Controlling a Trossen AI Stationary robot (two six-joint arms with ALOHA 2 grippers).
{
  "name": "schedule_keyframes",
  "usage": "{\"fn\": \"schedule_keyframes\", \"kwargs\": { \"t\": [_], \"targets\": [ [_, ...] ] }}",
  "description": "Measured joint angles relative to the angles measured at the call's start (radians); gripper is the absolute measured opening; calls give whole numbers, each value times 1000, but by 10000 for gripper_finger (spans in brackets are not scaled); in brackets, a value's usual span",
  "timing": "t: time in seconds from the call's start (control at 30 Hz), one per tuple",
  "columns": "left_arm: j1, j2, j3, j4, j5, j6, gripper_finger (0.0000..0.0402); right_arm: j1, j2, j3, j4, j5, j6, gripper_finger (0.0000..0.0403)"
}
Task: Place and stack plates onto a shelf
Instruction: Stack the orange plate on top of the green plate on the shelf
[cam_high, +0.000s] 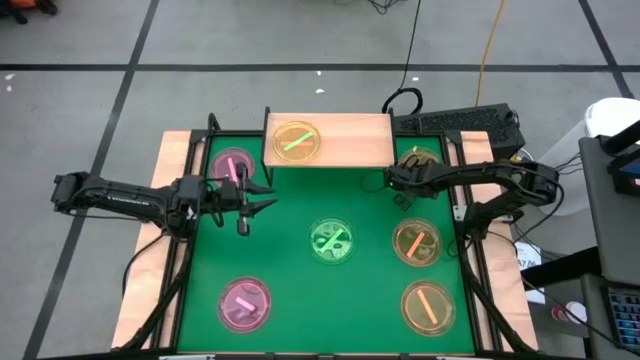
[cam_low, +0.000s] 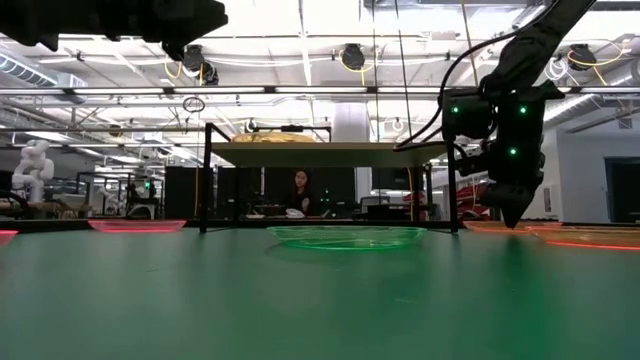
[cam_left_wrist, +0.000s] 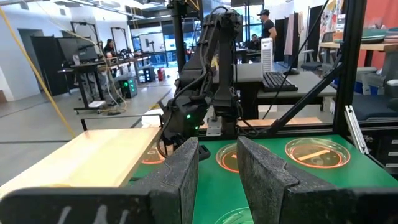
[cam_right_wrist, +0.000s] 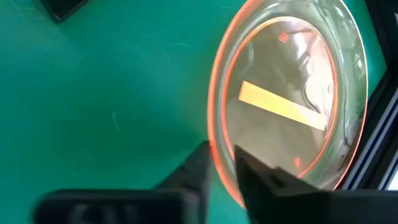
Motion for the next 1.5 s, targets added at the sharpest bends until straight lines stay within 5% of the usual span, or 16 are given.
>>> {"fn": "schedule_keyframes", "kwargs": {
  "t": [0.1, 0.3, 0.47, 0.8, 1.03, 1.33, 1.5],
  "targets": [
    [0, 0, 0, 0, 0, -7, 118, 1, -21, 0, -11, 0, 12, 9],
    [0, 0, 0, -6, 0, -19, 118, 16, -157, 0, -57, 16, 102, 1],
    [0, 1, 0, -6, -1, -14, 118, 38, -351, 0, -76, 138, 189, 1],
    [1, 2, 1, 5, -2, -6, 118, 118, -548, 1, 485, 158, -100, 0],
    [1, 2, 1, 4, -13, 3, 118, 229, -386, 101, 775, 152, -374, 0],
    [1, 2, 1, 4, -13, 16, 118, 284, 14, 441, 819, 155, -660, 0],
    [2, 2, 1, 2, -13, 8, 118, 285, 218, 611, 819, 44, -735, 0]
  ]
}}
